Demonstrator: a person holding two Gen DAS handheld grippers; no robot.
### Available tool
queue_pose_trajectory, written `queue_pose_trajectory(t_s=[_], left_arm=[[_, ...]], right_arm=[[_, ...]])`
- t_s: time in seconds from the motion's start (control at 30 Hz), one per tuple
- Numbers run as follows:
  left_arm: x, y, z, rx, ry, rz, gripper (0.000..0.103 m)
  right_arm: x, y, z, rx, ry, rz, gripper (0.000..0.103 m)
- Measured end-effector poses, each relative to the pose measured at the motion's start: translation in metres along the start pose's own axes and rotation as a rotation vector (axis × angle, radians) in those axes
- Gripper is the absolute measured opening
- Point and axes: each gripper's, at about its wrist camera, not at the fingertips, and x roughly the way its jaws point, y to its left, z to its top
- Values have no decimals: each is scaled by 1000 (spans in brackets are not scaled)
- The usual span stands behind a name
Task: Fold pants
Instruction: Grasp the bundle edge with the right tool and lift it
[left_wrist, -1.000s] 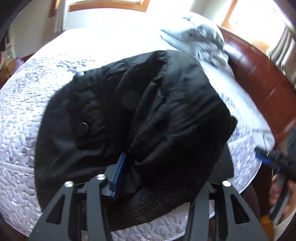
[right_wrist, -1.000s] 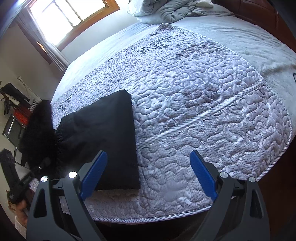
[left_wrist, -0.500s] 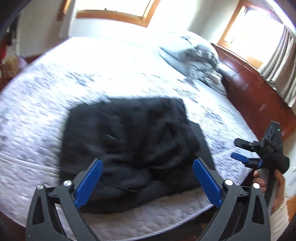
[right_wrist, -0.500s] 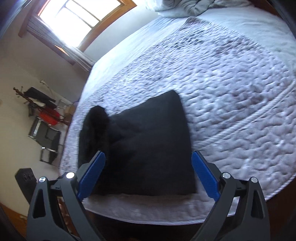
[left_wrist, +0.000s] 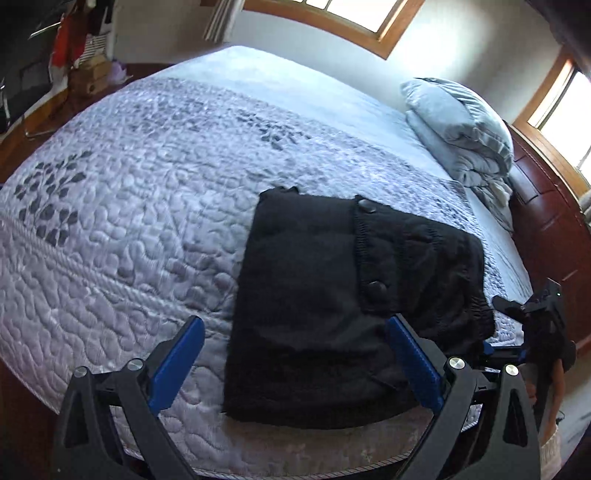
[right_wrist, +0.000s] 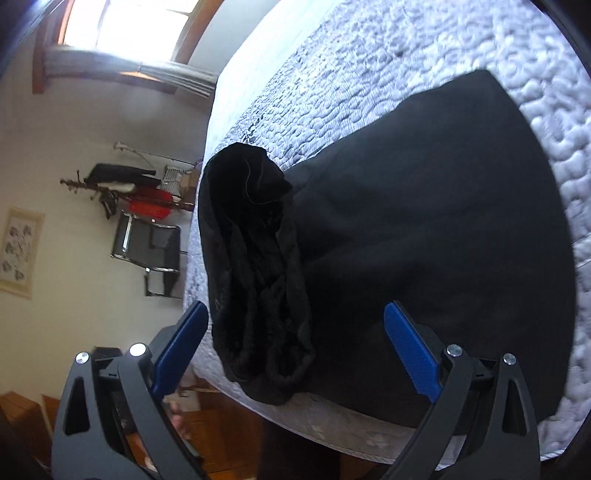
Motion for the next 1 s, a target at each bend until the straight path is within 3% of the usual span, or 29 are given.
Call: queue_pose_trajectory(t_s=[0.07,0.33,0.67,0.7,0.8,1.0], left_arm=[[1,5,0,-7,5,13,99],[7,10,-1,-5,26,4,99],[-16,-13,9,102,-40,-18,99],[-19,-16,9,115,-46,-14,99],[-27,-21,11,145,-69,-8,99],[-37,-28,10,178,-93,9,99]], right_arm=[[8,2,3,5,24,42,96],[38,16,15,-21,72,33,96],[61,32,20,-68,76,48,95],[57,28,24,-74,74,46,92],[49,23,27,-82,76,14,62],[38,17,25,-62,74,57,32]])
